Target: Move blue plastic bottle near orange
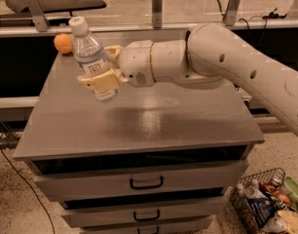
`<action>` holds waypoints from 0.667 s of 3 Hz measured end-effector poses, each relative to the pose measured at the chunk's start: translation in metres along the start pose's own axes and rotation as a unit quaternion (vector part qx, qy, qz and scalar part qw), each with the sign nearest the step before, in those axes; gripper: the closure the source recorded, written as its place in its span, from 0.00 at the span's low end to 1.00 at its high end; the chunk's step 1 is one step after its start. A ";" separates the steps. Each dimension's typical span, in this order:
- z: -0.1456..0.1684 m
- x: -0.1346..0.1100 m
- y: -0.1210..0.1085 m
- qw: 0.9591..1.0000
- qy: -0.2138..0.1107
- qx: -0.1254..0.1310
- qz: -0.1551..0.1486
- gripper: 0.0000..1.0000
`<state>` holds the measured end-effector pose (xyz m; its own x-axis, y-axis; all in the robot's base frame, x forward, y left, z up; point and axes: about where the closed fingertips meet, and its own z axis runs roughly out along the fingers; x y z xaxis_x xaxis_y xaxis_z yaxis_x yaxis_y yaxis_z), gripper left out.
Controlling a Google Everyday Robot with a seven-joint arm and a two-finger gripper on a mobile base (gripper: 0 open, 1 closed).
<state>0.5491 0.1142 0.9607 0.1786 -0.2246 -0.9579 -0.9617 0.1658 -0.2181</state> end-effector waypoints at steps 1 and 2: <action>0.002 0.002 -0.012 1.000 -0.001 -0.002 -0.008 1.00; -0.016 0.009 -0.064 0.999 0.016 0.032 -0.033 1.00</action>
Offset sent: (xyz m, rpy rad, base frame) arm 0.1111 -0.0669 0.0174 -0.0555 -0.1308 -0.1437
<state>0.6094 0.0860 0.9689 0.2336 -0.2682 -0.9346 -0.9326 0.2100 -0.2934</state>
